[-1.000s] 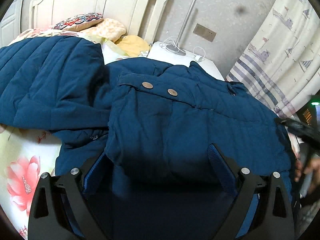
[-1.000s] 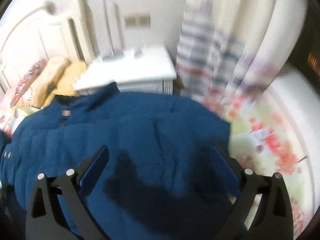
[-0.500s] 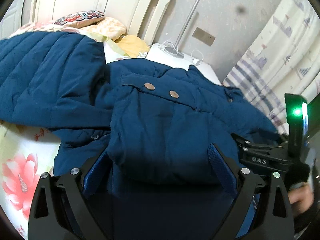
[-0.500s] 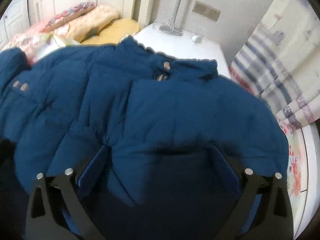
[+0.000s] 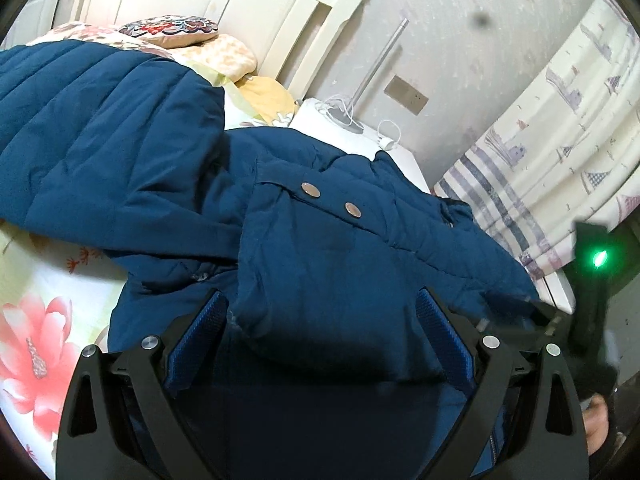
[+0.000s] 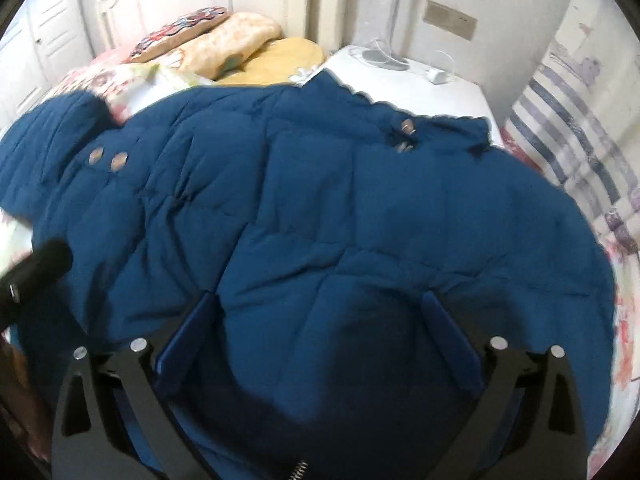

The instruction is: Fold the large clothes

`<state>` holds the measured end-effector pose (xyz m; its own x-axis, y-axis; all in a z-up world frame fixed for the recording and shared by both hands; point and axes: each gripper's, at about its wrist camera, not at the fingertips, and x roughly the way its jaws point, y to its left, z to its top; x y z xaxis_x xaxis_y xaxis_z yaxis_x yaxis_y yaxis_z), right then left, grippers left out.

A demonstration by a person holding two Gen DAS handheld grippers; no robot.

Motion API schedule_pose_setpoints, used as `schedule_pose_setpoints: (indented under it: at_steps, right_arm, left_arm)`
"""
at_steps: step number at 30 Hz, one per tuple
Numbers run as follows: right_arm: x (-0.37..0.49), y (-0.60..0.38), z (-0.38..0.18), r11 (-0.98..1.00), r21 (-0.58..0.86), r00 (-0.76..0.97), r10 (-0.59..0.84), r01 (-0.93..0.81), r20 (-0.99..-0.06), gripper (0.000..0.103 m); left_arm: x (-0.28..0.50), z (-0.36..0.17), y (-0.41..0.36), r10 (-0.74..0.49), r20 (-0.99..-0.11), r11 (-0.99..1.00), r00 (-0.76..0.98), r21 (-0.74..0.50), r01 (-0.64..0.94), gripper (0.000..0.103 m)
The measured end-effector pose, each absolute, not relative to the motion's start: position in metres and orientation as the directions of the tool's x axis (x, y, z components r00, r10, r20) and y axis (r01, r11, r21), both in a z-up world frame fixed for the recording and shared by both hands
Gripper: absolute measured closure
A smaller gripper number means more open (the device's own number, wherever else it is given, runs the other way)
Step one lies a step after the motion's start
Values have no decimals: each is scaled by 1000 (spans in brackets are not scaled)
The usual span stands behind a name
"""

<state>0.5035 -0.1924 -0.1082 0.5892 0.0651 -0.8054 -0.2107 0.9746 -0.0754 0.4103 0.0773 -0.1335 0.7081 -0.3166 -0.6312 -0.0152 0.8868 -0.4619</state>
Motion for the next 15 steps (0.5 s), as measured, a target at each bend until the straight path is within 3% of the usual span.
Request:
schedule_pose_setpoints:
  at_steps: [3, 5, 9, 12, 15]
  right_arm:
    - [529, -189, -101, 986, -78, 646, 35, -146, -762, 3]
    - [559, -192, -119, 986, -121, 586, -31, -115, -810, 3]
    - [578, -201, -132, 993, -26, 532, 38, -113, -846, 2]
    - [561, -204, -120, 992, 16, 526, 82, -129, -846, 3]
    - [509, -230, -104, 994, 79, 587, 106, -71, -802, 3]
  left_arm:
    - [411, -134, 75, -311, -637, 891, 705, -454, -17, 12]
    - [410, -134, 77, -317, -632, 886, 707, -463, -16, 12]
    - [410, -135, 80, -330, -624, 876, 709, -482, -16, 11]
    - [409, -134, 79, -323, -627, 882, 709, -471, -15, 11]
    - [397, -126, 95, -335, -556, 846, 761, -533, -17, 11]
